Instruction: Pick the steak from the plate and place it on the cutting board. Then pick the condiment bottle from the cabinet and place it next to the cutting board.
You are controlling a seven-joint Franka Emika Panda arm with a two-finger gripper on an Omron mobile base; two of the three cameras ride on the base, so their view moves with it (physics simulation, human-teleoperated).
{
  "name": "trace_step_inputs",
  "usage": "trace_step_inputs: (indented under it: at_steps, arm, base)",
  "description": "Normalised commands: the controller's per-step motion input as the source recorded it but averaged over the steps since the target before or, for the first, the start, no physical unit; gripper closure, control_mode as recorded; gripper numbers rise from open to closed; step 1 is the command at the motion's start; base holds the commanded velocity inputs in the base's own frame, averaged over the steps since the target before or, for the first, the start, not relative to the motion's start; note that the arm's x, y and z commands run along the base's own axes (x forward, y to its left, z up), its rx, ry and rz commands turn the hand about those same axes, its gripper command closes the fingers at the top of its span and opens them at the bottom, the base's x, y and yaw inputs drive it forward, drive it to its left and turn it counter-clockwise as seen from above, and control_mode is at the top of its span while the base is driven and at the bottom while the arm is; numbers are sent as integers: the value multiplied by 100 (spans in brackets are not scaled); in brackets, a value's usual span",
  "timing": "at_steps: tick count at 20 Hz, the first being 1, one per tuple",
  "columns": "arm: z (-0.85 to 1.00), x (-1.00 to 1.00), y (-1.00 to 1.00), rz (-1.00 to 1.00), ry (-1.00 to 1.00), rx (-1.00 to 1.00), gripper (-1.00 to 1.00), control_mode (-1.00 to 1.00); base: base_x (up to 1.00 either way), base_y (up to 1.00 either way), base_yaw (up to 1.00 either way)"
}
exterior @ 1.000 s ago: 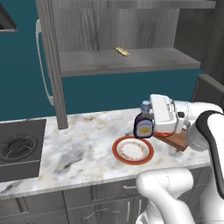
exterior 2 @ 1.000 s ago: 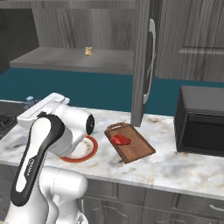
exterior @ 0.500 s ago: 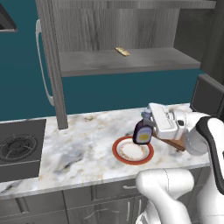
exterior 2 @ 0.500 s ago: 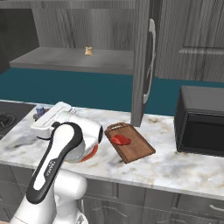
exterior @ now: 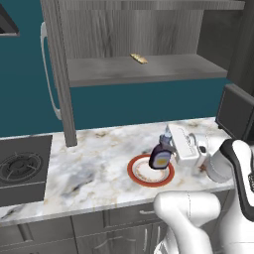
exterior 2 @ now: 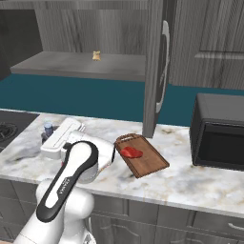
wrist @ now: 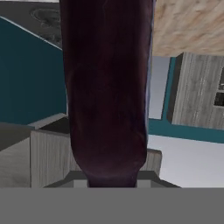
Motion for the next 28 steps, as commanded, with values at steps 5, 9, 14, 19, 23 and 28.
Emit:
trace_step_inputs:
  at_steps: [5, 9, 14, 19, 23, 28]
  arm:
    - [-17, 0, -7, 0, -10, 0, 100, -100]
    - [-4, 0, -20, 0, -7, 0, 100, -100]
    - [0, 0, -30, 0, -4, -3, 100, -100]
    - [0, 0, -35, 0, -2, -5, 100, -100]
    - [0, 0, -38, 0, -2, -5, 100, -100]
    - [0, 0, -41, 0, 0, -6, 100, -100]
  base:
    - [0, 0, 0]
    - [0, 0, 0]
    - [0, 0, 0]
    - [0, 0, 0]
    - [0, 0, 0]
    - [0, 0, 0]
